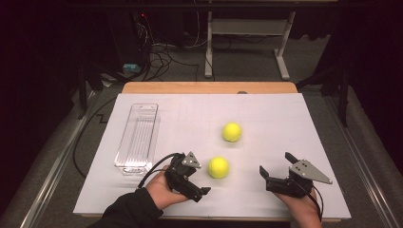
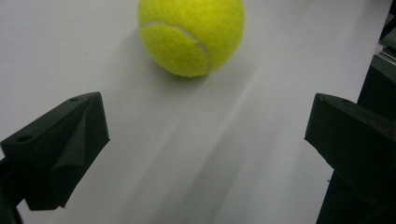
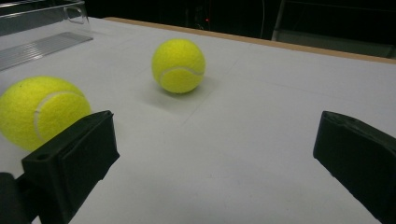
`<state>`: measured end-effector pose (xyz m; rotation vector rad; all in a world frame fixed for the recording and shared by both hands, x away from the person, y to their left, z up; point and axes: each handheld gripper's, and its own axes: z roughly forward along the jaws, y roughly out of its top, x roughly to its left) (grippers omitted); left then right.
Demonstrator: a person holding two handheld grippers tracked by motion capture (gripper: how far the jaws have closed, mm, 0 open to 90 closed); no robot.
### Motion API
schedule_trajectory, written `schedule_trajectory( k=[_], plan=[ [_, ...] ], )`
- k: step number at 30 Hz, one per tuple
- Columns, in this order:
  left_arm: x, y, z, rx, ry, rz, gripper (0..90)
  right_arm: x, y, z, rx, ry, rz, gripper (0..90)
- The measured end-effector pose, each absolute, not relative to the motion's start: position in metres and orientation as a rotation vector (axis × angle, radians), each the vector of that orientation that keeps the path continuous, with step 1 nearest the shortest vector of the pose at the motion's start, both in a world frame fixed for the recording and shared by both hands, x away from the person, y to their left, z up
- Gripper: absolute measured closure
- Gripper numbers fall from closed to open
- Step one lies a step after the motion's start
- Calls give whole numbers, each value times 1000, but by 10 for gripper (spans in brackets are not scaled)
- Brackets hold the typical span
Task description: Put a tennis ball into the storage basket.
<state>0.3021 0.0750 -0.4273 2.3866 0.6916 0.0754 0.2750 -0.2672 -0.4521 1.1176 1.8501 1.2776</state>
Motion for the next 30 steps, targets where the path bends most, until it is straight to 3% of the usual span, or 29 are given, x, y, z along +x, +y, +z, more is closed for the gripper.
schedule_trajectory(
  k=[30],
  plan=[
    [338, 37, -434, 2377, 695, 37, 7, 276, -268, -453, 1124, 1854, 1280, 0]
  ],
)
